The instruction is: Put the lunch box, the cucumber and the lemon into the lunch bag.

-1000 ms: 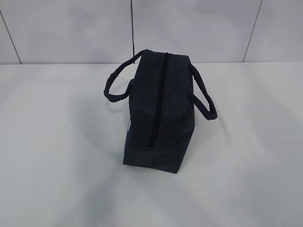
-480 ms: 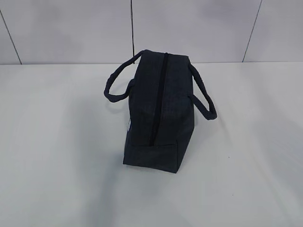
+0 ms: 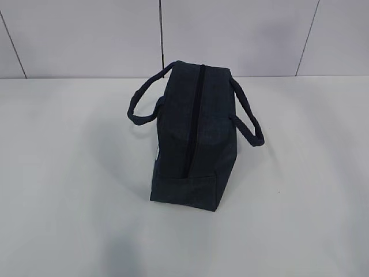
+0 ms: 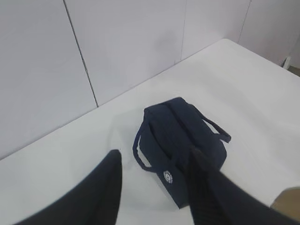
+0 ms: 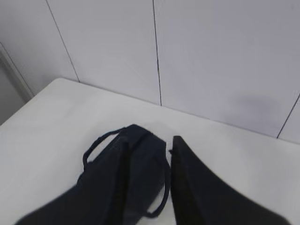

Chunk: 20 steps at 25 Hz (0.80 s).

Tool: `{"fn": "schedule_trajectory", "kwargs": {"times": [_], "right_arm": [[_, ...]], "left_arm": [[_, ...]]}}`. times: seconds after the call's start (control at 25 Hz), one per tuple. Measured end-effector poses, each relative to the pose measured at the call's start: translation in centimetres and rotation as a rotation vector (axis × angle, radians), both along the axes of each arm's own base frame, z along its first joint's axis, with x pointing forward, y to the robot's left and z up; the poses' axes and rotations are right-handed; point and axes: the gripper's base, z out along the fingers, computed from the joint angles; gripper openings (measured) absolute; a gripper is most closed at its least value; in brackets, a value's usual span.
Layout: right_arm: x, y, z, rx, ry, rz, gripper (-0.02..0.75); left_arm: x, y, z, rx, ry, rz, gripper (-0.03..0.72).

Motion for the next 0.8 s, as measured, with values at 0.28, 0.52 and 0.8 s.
{"fn": "schedule_trajectory", "kwargs": {"times": [0.28, 0.52, 0.8], "right_arm": [[-8.2, 0.2, -5.3, -0.017, 0.004, -0.043, 0.239], [-12.9, 0.4, -10.3, -0.018, -0.004, -0.058, 0.239], [-15.4, 0.5, -15.1, -0.013, 0.021, -0.066, 0.239]], "left_arm": [[-5.3, 2.6, -4.5, -0.007, 0.001, 0.014, 0.330], [-9.7, 4.6, -9.1, -0.009, 0.011, 0.010, 0.328], [-13.7, 6.2, -14.3, -0.034, 0.009, -0.007, 0.328]]}}
